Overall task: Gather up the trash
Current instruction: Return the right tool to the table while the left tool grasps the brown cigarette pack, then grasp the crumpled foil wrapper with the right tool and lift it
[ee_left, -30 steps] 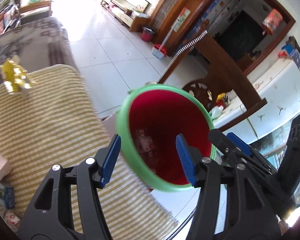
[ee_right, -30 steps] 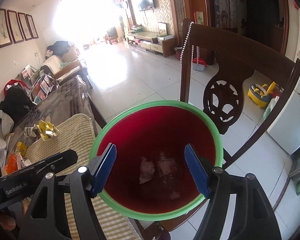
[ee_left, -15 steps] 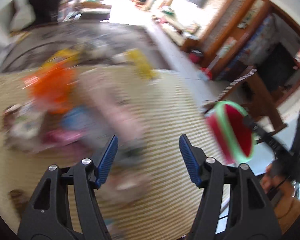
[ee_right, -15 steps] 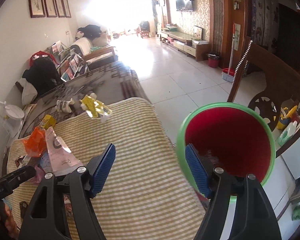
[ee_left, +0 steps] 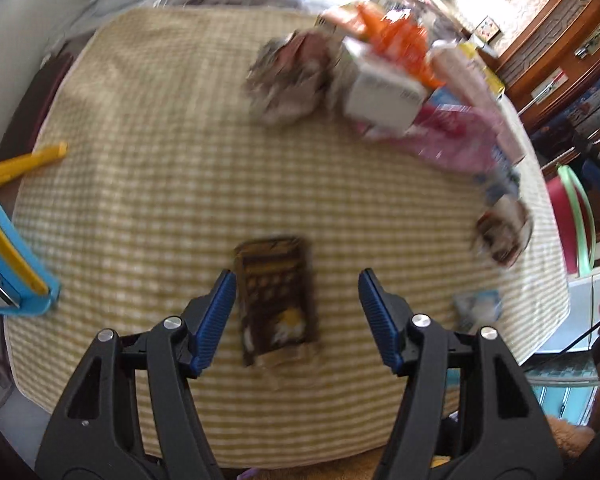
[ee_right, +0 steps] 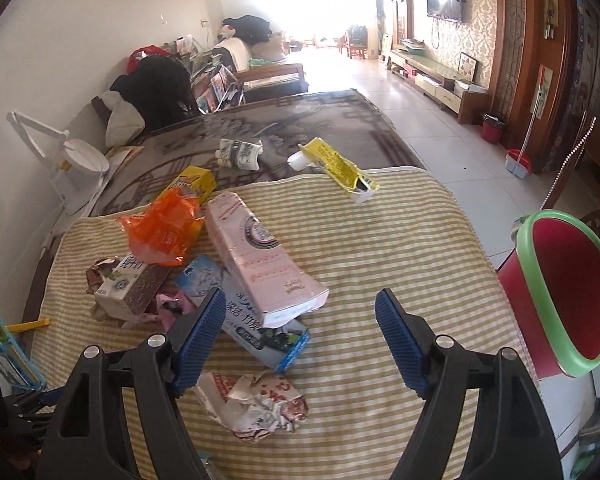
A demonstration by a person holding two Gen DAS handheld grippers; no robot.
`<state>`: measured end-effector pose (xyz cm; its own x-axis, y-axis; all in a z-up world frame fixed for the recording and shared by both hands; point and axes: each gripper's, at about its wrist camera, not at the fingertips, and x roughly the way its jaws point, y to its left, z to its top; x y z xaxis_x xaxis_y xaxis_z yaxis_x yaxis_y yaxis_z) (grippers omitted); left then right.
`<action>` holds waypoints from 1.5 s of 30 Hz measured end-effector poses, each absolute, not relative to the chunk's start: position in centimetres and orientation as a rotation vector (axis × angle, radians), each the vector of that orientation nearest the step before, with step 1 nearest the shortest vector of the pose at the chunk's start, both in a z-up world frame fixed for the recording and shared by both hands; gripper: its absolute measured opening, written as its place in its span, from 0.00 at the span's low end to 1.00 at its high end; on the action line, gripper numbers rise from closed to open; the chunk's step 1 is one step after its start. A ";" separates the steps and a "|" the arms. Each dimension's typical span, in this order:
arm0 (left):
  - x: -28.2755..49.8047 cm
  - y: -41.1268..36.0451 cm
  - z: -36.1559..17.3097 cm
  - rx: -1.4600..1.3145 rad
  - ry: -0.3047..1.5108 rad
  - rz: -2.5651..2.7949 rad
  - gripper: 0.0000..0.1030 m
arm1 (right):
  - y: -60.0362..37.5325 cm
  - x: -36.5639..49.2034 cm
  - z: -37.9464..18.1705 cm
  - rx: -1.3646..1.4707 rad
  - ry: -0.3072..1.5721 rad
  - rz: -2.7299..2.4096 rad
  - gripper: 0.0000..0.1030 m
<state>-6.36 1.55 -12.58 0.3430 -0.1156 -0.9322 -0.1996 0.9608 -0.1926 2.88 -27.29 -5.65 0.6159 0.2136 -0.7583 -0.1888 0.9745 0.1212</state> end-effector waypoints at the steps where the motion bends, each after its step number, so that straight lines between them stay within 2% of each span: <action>1: -6.7 1.9 -13.1 -0.296 1.233 0.048 0.59 | -26.8 2.8 -5.7 0.029 0.879 0.232 0.72; 7: -6.7 1.5 -14.6 -0.250 1.272 -0.013 0.58 | -24.6 1.9 -5.8 0.012 0.882 0.236 0.72; 11: -6.4 2.0 -14.5 -0.247 1.250 -0.019 0.44 | -23.8 1.4 -5.8 0.000 0.880 0.235 0.72; 17: -6.6 3.0 -14.4 -0.261 1.221 -0.035 0.40 | -22.8 0.9 -6.1 -0.012 0.889 0.246 0.73; 27: -4.4 2.5 -10.0 -0.288 1.074 -0.066 0.40 | -22.3 0.7 -6.9 -0.032 0.944 0.266 0.73; 35: -0.9 0.1 -5.9 -0.273 0.943 -0.100 0.42 | -23.9 0.7 -10.2 0.019 1.100 0.254 0.74; 40: -0.7 -0.5 -5.7 -0.277 0.943 -0.114 0.42 | -24.3 0.4 -12.7 0.085 1.196 0.257 0.74; 45: -1.0 -0.5 -6.4 -0.288 0.965 -0.120 0.43 | -24.0 0.4 -13.2 0.101 1.207 0.274 0.74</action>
